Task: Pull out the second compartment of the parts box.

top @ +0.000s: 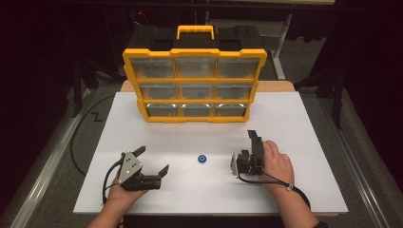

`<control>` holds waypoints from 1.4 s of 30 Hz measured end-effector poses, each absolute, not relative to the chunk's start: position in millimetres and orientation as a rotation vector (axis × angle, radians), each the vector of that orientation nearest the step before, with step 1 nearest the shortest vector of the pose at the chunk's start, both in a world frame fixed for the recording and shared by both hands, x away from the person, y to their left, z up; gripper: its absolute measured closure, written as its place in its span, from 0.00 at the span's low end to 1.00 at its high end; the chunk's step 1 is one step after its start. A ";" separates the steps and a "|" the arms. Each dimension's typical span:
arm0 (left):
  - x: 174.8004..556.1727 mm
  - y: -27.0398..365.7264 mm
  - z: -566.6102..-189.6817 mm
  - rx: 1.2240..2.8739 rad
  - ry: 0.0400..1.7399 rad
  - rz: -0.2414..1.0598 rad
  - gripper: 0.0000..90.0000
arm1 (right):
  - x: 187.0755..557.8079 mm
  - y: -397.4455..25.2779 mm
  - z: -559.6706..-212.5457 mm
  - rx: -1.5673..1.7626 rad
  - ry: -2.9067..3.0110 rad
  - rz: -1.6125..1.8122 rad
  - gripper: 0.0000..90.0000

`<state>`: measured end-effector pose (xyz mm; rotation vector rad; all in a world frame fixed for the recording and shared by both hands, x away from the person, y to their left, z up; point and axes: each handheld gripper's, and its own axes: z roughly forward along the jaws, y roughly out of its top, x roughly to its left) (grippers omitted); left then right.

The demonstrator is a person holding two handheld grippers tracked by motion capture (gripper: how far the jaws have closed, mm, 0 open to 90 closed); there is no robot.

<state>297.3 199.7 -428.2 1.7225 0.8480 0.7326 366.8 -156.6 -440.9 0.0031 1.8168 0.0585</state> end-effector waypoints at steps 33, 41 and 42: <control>296.9 200.5 -428.1 1.714 0.848 0.724 0.01 | 385.3 -104.7 -435.6 -0.050 1.740 0.083 0.51; 297.1 200.3 -428.3 1.717 0.846 0.723 0.01 | 393.6 -95.0 -429.3 -0.049 1.729 0.084 0.54; 297.1 200.3 -428.3 1.717 0.846 0.723 0.01 | 394.4 -94.2 -428.4 -0.052 1.726 0.083 0.54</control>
